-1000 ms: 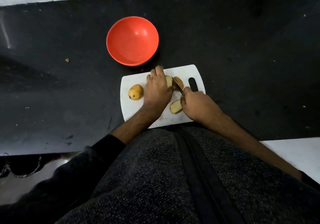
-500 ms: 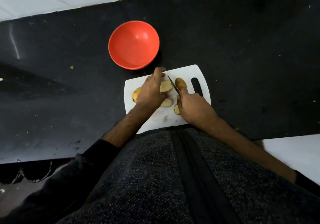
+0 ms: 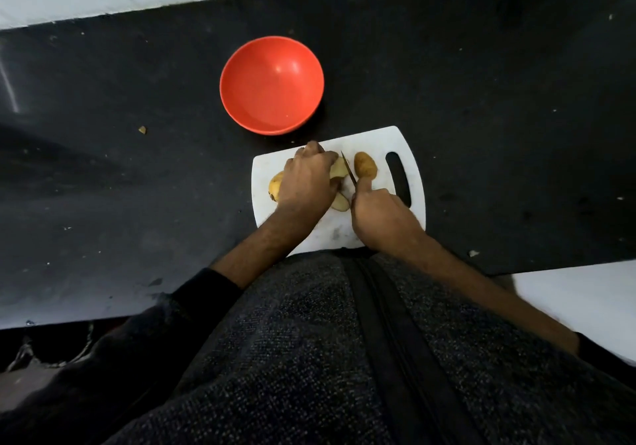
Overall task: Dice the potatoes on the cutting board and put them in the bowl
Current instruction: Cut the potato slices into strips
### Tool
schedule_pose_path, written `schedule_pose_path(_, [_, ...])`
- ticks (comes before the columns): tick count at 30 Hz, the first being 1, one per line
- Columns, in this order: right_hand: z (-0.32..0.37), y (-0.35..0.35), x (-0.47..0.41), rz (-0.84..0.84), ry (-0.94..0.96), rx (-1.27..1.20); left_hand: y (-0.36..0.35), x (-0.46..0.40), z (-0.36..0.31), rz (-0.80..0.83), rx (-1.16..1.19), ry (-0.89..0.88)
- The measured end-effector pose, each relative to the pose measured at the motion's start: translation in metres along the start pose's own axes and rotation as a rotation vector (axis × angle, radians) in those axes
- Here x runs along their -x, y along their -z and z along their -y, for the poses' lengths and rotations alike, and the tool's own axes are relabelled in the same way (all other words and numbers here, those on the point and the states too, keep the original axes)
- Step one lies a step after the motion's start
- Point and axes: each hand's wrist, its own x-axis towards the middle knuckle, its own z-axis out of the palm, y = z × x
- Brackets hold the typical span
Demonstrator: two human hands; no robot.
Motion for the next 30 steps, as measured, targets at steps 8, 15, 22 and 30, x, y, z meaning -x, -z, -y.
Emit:
schedule_pose_path(8, [0.0021,0.0010,0.0011,-0.042,0.009,0.036,0.0011,-0.0001,-0.0015,-0.008,0.012,-0.019])
schedule_pose_path(15, [0.0021,0.0044,0.0038,-0.051,0.032,0.090,0.0027,-0.0030,-0.0019,0.008,-0.012,-0.011])
schedule_pose_path(22, [-0.0023,-0.0004,0.0026,-0.092,0.057,0.137,0.0052,-0.0042,-0.0063,0.038,-0.021,-0.018])
schedule_pose_path(30, [-0.0020,0.0041,0.0035,-0.075,0.037,0.074,0.0058,-0.0044,-0.0052,0.036,0.013,-0.003])
